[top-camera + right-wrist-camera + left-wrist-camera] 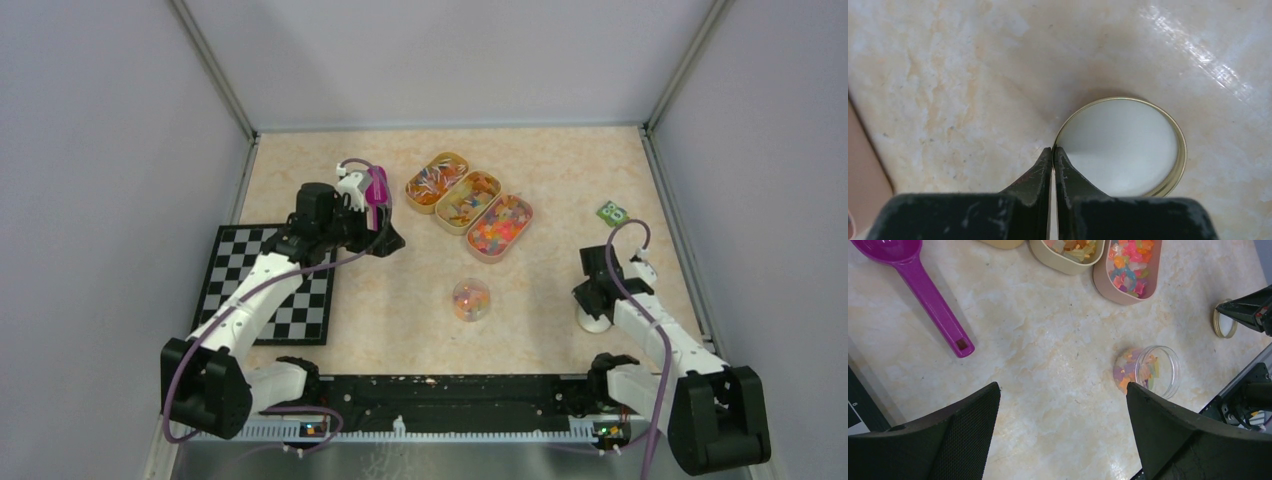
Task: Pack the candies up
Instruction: Pick up the bottle lid at the center of the board.
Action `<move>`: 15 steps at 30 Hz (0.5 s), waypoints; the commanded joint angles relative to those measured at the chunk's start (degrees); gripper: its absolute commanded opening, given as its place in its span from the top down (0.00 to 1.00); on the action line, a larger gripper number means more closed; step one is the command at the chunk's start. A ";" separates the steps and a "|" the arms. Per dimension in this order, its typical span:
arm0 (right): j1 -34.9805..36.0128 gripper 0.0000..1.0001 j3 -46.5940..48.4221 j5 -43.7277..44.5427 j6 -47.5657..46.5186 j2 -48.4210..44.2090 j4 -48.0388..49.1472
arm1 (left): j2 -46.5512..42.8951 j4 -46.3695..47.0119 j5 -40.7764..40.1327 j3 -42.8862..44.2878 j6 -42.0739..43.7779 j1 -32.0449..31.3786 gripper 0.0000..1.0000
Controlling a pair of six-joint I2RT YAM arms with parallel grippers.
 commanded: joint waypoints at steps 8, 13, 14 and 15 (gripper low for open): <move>-0.47 1.00 6.53 -25.28 -22.83 -6.75 10.72 | -3.01 1.42 -2.20 -0.43 0.44 -0.10 0.01; -0.39 1.00 4.48 -53.03 -20.34 -7.58 24.25 | -3.35 3.55 2.49 -0.13 -2.02 -0.10 0.02; -0.38 1.00 4.08 -57.27 -18.75 -7.62 26.99 | -3.44 4.03 4.60 0.04 -2.32 -0.09 0.03; -0.19 1.00 3.99 -60.50 -17.45 -7.82 29.60 | -3.54 4.44 6.87 0.22 -2.77 -0.08 0.03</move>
